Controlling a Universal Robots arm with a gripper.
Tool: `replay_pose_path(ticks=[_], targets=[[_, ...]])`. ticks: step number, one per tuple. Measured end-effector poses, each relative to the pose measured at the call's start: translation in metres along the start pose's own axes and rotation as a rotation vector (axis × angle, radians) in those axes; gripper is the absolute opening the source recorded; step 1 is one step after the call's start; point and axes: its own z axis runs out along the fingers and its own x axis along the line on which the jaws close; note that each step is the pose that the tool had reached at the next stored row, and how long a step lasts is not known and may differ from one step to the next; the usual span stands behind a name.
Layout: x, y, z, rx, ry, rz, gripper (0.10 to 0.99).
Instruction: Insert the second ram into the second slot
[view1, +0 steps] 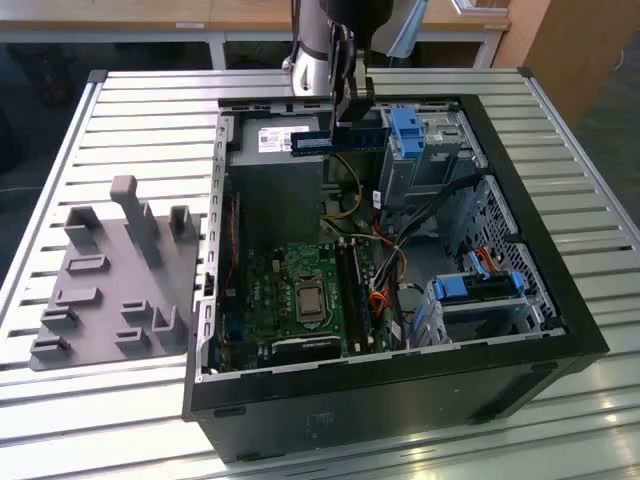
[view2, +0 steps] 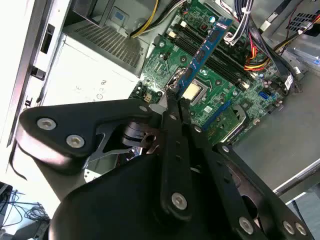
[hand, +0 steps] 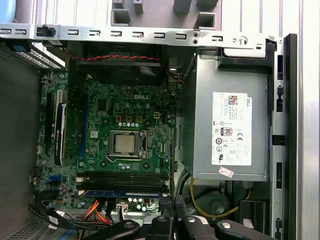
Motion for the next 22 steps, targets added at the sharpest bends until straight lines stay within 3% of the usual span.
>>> replay_pose_path(ticks=[22], targets=[[0.0052, 0.0002, 0.0, 0.0, 0.0001, 0.0, 0.133]])
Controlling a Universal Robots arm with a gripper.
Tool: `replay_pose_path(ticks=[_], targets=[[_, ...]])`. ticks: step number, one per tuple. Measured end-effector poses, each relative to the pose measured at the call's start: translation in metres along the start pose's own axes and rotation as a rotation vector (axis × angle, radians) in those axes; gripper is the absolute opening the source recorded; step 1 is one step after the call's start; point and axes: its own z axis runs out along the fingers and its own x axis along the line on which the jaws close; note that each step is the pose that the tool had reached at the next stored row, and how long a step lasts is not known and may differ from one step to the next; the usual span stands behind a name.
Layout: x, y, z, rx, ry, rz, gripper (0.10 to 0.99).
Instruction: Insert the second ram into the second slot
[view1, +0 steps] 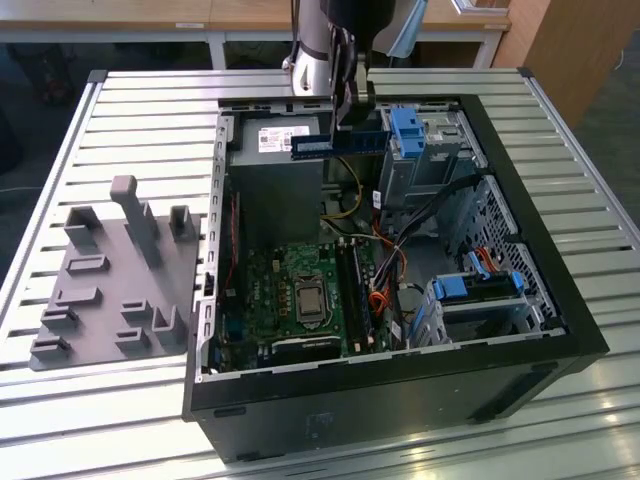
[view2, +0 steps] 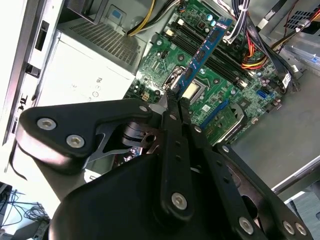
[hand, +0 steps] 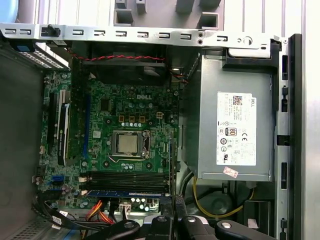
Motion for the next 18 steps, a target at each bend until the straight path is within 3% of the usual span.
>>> replay_pose_path(ticks=[18], targets=[[0.0036, 0.0001, 0.0001, 0.0, 0.0, 0.0, 0.133]])
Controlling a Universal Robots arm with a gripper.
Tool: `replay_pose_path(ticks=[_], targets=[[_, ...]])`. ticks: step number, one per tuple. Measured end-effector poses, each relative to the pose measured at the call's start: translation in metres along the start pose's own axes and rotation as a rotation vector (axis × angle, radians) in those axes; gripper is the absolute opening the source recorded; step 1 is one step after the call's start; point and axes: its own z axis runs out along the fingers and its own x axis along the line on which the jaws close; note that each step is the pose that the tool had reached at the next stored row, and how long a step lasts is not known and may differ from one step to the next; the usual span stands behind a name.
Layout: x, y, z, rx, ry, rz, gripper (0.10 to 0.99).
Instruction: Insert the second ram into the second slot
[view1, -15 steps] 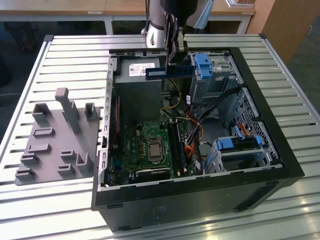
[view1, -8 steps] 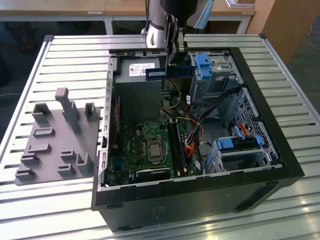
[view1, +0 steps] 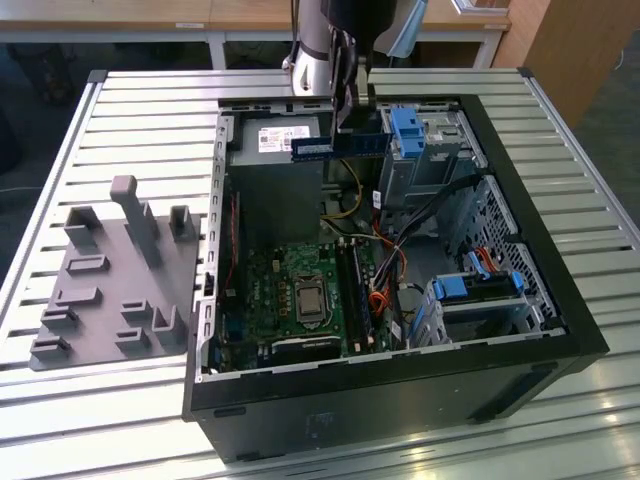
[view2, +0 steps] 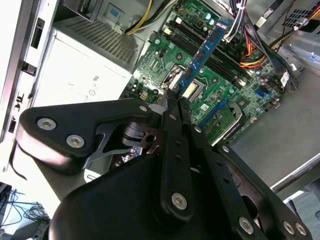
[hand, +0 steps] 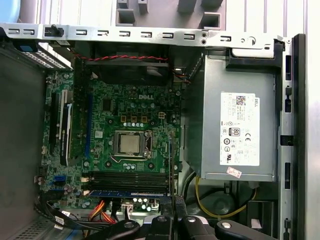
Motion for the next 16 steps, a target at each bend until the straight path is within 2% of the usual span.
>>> replay_pose_path(ticks=[16], targets=[[0.0069, 0.0002, 0.0, 0.0, 0.0001, 0.0, 0.133]])
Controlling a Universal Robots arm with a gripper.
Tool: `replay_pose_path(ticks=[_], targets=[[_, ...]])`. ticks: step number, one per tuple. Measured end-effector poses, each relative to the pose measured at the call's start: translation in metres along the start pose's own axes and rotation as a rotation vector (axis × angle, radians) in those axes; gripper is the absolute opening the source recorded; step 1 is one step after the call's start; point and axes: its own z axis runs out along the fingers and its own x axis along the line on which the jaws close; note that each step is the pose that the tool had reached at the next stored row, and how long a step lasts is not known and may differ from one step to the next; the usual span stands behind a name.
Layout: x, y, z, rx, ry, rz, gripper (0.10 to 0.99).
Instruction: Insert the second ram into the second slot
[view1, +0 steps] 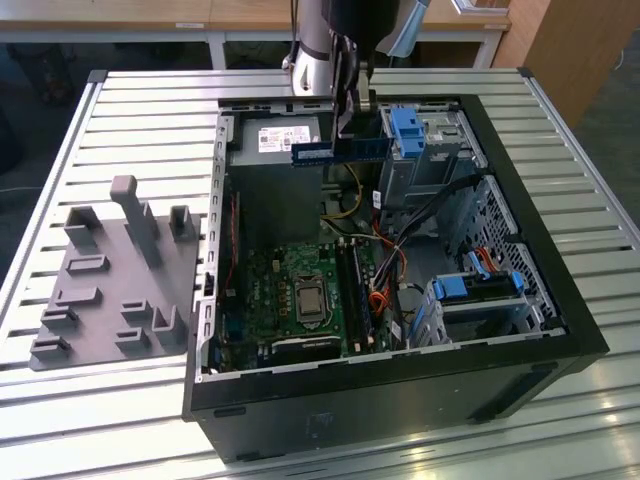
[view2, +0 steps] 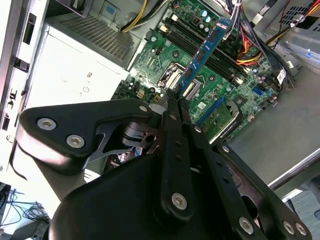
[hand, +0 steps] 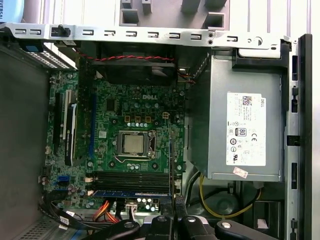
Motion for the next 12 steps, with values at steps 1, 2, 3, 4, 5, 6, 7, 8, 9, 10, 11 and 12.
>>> replay_pose_path(ticks=[1, 2, 3, 4, 5, 6, 7, 8, 9, 10, 11, 12], targets=[[0.0004, 0.0, 0.0, 0.0, 0.0, 0.0, 0.133], [0.0007, 0.0, 0.0001, 0.0, -0.0001, 0.0, 0.133], [0.0011, 0.0, 0.0001, 0.0, -0.0001, 0.0, 0.133], [0.0015, 0.0, 0.0001, 0.0, 0.0, 0.0, 0.133], [0.0019, 0.0, 0.0, 0.0, 0.0, 0.0, 0.133], [0.0023, 0.0, 0.0001, 0.0, 0.0, 0.0, 0.133], [0.0027, 0.0, 0.0, 0.0, 0.0, 0.0, 0.133], [0.0031, 0.0001, 0.0001, 0.0, 0.0, 0.0, 0.133], [0.0034, 0.0001, 0.0001, 0.0, 0.0, 0.0, 0.133], [0.0037, 0.0001, 0.0001, 0.0, 0.0, 0.0, 0.133], [0.004, 0.0001, 0.0001, 0.0, 0.0, 0.0, 0.133], [0.0044, 0.0001, 0.0001, 0.0, 0.0, 0.0, 0.133]])
